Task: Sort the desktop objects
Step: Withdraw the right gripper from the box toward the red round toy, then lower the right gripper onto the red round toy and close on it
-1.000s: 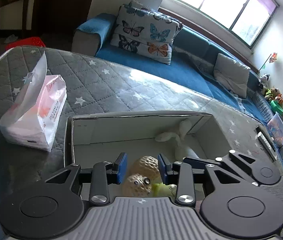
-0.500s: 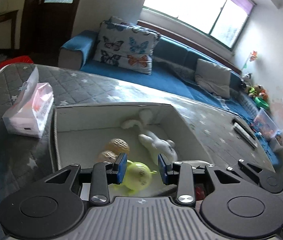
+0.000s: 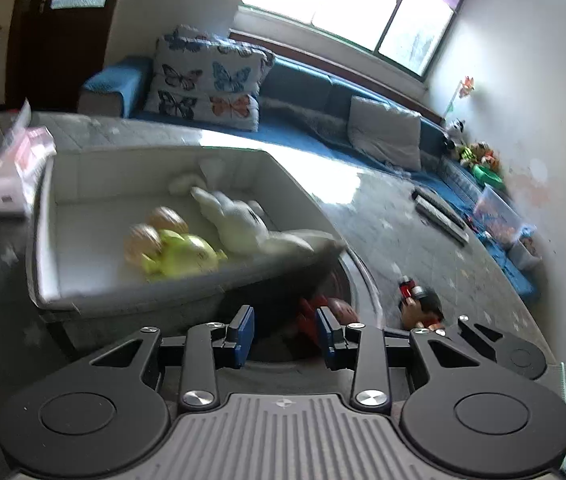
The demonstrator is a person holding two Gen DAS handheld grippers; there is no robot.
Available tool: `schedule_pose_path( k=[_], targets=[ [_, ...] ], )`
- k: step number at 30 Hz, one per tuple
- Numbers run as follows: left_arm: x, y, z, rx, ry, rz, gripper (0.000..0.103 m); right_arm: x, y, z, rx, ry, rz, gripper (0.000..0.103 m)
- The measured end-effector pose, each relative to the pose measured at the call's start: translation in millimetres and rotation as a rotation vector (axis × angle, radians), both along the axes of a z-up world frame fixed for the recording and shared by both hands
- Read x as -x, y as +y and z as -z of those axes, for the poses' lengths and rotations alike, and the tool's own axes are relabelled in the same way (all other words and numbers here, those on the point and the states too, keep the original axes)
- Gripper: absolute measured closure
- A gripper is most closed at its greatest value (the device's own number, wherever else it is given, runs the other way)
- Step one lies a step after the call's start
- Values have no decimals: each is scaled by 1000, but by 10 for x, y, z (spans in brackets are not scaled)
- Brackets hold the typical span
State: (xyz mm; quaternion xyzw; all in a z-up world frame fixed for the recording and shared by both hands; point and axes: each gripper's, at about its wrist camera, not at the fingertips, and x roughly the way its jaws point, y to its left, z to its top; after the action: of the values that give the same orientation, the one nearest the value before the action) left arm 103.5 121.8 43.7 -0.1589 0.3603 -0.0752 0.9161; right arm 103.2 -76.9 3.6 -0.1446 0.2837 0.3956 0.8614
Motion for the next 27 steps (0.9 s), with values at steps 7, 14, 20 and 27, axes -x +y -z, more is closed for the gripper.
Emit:
schedule_pose_path(
  k=[7, 14, 20, 27],
  targets=[
    [-15, -189, 249, 45, 66, 19, 66, -21, -248, 97, -19, 21, 79, 15],
    [-150, -268, 342, 93, 86, 17, 66, -176, -301, 148, -38, 57, 114, 21],
    [-293, -312, 326, 95, 82, 24, 66, -325, -302, 219, -56, 88, 140, 27],
    [-477, -364, 315, 86, 80, 33, 66, -504, -296, 286, -80, 139, 168, 30]
  ],
)
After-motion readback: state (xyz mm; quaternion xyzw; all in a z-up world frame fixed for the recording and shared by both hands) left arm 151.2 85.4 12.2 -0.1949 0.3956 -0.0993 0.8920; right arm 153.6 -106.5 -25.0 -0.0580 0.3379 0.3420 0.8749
